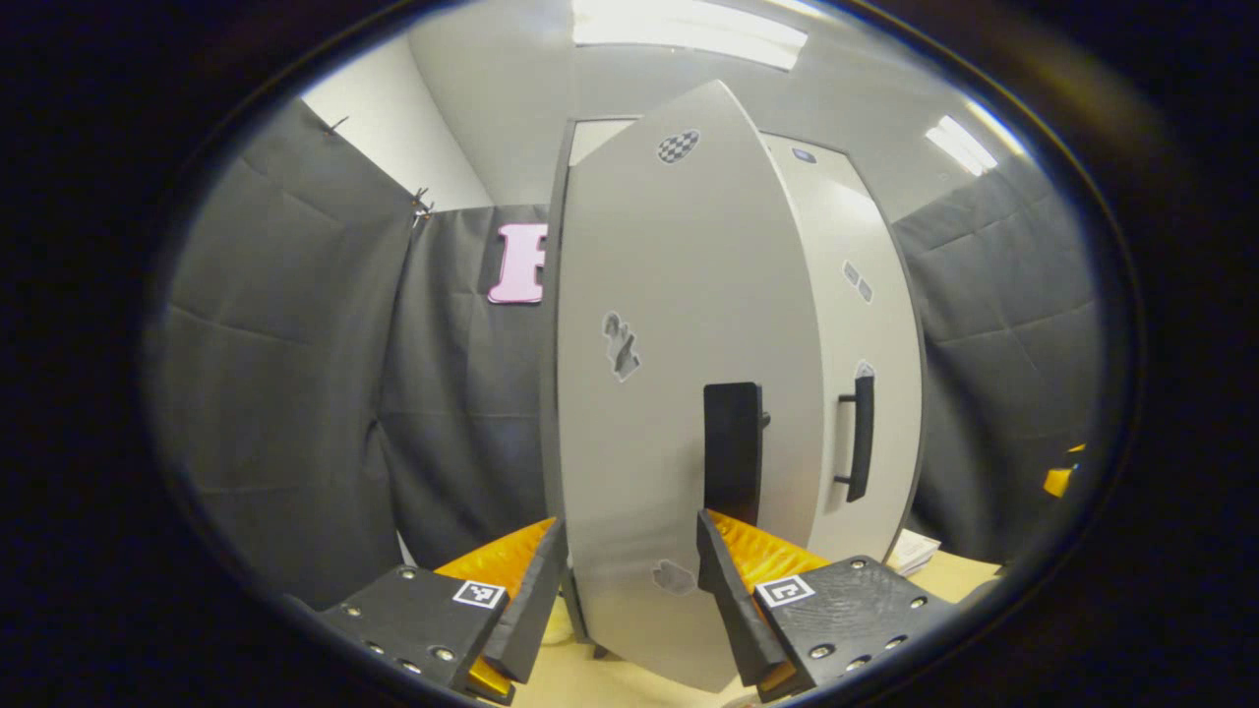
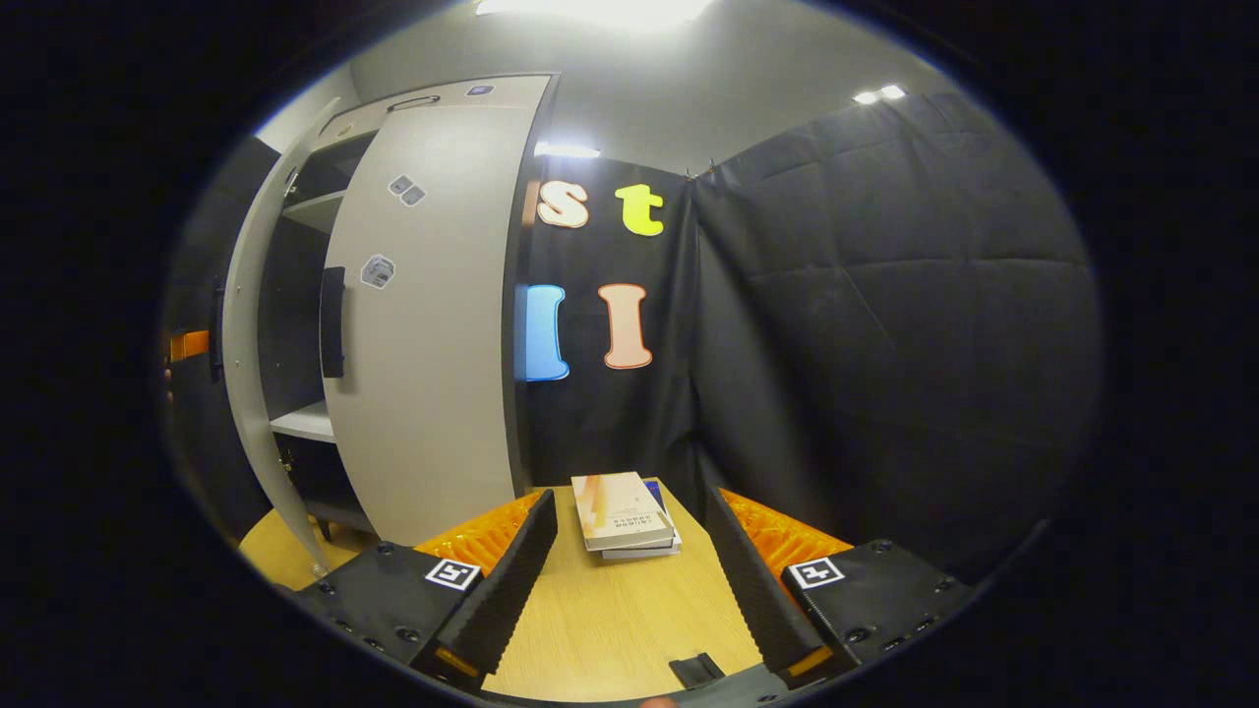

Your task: Grasp the bottle in the cabinet with the left hand and place it on the coaster, then close the right door with the right hand and the left door with the left hand.

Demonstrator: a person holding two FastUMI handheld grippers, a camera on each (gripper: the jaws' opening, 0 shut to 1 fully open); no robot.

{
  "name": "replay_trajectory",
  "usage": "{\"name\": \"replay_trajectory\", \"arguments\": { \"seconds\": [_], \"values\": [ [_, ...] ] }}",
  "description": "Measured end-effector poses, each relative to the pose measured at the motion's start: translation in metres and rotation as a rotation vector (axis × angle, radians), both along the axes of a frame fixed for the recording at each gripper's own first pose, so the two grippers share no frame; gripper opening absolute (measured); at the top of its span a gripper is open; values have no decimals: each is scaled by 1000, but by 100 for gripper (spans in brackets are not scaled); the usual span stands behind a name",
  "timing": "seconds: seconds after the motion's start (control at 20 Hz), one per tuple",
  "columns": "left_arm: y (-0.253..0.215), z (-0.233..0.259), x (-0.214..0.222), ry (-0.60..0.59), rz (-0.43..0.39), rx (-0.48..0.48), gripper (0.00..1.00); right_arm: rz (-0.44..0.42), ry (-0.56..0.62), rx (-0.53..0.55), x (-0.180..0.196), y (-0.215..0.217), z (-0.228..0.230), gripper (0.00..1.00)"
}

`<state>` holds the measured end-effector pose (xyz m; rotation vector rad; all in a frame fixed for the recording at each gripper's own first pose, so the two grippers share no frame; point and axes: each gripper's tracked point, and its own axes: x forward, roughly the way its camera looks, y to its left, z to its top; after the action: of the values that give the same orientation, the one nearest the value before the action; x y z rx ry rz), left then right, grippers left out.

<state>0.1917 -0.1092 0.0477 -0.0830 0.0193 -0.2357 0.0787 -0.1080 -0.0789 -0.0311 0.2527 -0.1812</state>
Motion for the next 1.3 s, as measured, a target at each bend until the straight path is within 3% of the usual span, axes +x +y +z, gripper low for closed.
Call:
{"name": "replay_trajectory", "arguments": {
  "seconds": [0.2,0.6,1.05,1.3],
  "values": [
    [-31,0,10,3,-32,-9,77,4,-1,-5,-4,-5,0,98],
    [-38,-3,7,-34,-9,17,77,57,-11,20,-6,6,1,98],
    [-17,-6,-71,-47,77,69,77,239,-74,59,-4,46,21,98],
    [5,-12,-118,-31,103,87,77,297,-93,64,-16,71,31,98]
  ]
}}
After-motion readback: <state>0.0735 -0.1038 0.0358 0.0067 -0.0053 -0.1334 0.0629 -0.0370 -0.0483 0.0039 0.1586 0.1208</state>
